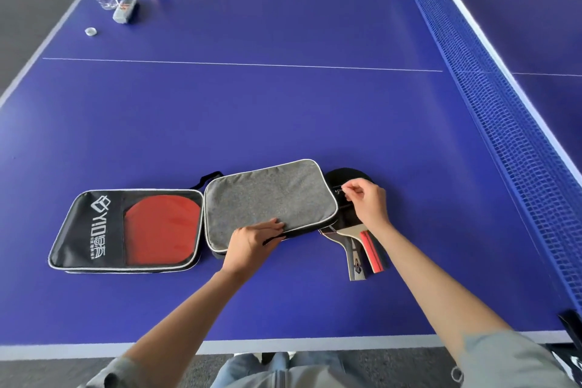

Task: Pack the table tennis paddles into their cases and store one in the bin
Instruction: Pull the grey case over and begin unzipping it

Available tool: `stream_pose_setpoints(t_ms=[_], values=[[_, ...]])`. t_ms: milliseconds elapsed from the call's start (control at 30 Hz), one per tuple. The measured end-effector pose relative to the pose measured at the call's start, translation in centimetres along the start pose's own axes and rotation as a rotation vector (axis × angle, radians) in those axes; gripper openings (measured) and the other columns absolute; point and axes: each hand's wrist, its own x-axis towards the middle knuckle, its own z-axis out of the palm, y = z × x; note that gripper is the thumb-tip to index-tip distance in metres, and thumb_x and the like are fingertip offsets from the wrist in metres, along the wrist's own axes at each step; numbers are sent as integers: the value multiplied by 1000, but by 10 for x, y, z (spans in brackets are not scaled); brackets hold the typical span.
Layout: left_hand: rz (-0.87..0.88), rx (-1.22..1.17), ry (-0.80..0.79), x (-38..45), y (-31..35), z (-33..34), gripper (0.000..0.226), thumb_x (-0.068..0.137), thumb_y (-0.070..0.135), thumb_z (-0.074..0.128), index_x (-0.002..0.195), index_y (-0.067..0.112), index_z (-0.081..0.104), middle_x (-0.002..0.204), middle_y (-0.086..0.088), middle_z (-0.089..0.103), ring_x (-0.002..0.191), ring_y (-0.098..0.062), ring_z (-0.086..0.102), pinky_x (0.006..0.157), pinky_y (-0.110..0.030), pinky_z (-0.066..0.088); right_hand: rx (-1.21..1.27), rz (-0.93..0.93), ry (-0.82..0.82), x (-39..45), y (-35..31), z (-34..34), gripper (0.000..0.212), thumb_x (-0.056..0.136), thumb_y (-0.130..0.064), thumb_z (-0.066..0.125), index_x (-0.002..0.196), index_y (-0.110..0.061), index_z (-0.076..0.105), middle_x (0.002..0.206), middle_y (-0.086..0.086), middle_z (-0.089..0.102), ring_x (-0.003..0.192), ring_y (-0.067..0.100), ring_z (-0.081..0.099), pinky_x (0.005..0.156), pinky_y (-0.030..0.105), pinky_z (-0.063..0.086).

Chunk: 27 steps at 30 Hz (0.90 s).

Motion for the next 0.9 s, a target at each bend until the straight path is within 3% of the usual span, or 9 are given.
stream_pose_setpoints(t_ms=[167, 400, 533, 667, 767, 900], values=[[-62, -37, 3, 3, 0, 3, 17, 74, 5, 77, 91, 6, 77, 97, -3, 75, 99, -16, 69, 85, -29, 56, 19, 73, -20, 51, -3, 25, 9, 85, -5, 66, 89, 3, 70, 86, 18, 73, 77, 34, 69, 78, 43, 55], [-51, -17, 2, 0, -9, 6, 17, 70, 4, 80, 86, 9, 78, 95, 0, 76, 97, -12, 69, 80, -28, 58, 23, 105, -49, 80, -8, 49, 10, 85, -6, 66, 89, 2, 71, 85, 18, 73, 78, 30, 70, 73, 31, 53], [-45, 56, -104, 4, -15, 5, 11, 77, 18, 76, 88, 18, 77, 114, 6, 70, 111, -11, 64, 78, -33, 59, 87, 174, -21, 75, -17, 48, 14, 83, -3, 67, 95, 2, 71, 90, 19, 73, 82, 31, 70, 74, 26, 52], [-96, 91, -169, 1, -29, -1, 48, 73, 37, 78, 116, 20, 68, 136, 3, 55, 131, -16, 47, 95, -33, 48, 175, 273, 7, 36, -27, 35, 26, 82, 0, 64, 108, -1, 67, 102, 14, 71, 87, 17, 66, 74, 11, 47], [-131, 148, -158, 1, -44, -8, 60, 72, 35, 78, 127, 18, 60, 142, -1, 49, 138, -23, 38, 107, -40, 41, 167, 319, 51, -9, -31, 31, 26, 84, 3, 58, 109, 0, 66, 107, 13, 70, 94, 20, 66, 84, 22, 48], [-112, 219, -217, 6, -55, -20, 63, 72, 39, 78, 129, 21, 58, 143, -1, 47, 138, -25, 36, 106, -44, 42, 85, 343, 57, -51, -34, 40, 24, 90, -2, 54, 112, 1, 63, 108, 15, 69, 101, 28, 64, 90, 33, 46]])
